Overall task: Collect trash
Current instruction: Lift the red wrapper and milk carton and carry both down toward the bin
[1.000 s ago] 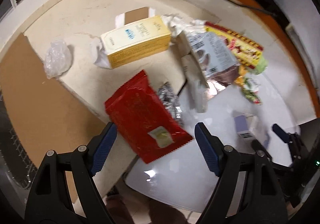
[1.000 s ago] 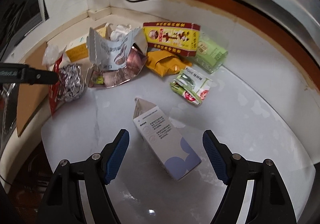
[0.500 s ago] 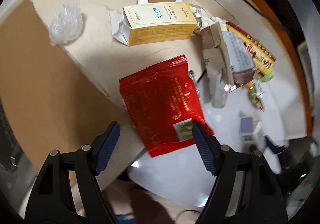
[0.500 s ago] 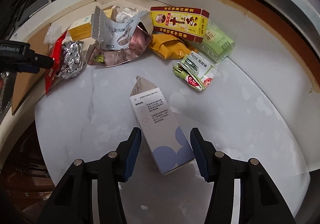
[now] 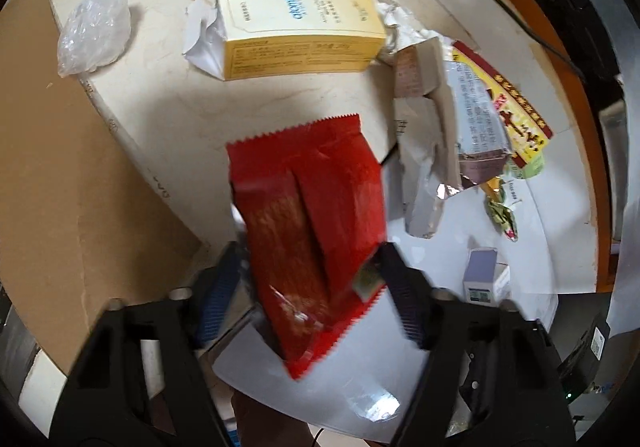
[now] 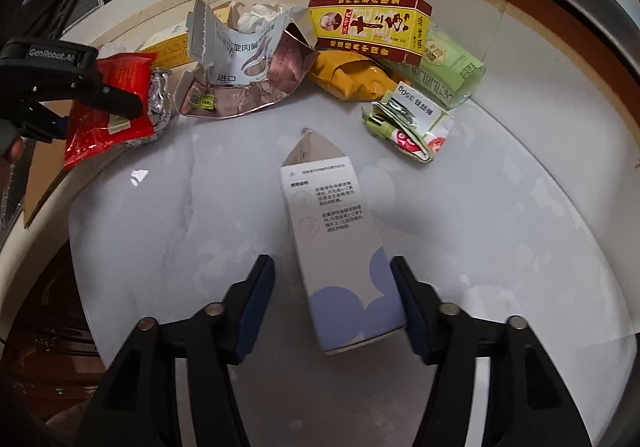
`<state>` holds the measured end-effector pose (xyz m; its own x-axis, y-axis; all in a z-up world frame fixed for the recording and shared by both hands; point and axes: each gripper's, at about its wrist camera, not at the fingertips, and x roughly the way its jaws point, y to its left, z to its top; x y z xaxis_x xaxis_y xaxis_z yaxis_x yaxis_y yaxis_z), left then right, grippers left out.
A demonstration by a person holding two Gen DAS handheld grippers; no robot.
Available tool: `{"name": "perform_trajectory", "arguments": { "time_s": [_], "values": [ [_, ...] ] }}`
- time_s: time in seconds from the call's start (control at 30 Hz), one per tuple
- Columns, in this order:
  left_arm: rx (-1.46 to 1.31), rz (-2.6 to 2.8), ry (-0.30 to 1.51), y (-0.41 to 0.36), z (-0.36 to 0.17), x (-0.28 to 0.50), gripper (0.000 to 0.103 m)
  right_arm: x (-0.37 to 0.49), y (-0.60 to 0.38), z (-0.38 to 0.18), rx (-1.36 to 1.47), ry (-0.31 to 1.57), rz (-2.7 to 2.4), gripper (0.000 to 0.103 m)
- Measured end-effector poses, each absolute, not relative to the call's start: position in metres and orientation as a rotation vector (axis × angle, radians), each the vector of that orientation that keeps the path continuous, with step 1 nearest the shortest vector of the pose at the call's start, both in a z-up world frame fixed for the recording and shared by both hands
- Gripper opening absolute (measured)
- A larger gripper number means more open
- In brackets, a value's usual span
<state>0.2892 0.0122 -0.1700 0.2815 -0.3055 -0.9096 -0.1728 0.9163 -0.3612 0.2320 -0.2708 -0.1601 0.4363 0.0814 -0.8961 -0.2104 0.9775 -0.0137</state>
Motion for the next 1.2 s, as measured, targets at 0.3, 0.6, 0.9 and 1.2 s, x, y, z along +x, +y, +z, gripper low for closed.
{"name": "perform_trajectory", "arguments": {
  "time_s": [0.3,0.6,0.9,1.2],
  "values": [
    [-0.416,-0.129,1.243,0.015,-0.15,0.261,0.014,0.224,-0.278,-0.145,-0.028,1.077,0.201,0.034],
    [-0.398,-0.202,1.166,0.028,-0.122,0.211,0.013,0.189,-0.284,-0.103,0.044,1.004,0.224,0.034],
    [-0.276,-0.247,1.159,0.001,-0.135,0.187,0.013,0.16,-0.276,-0.103,-0.005,1.014,0.242,0.034],
    [-0.283,-0.234,1.219,-0.008,-0.159,0.168,0.015,0.141,-0.28,-0.104,-0.016,1.033,0.263,0.034]
  ]
}}
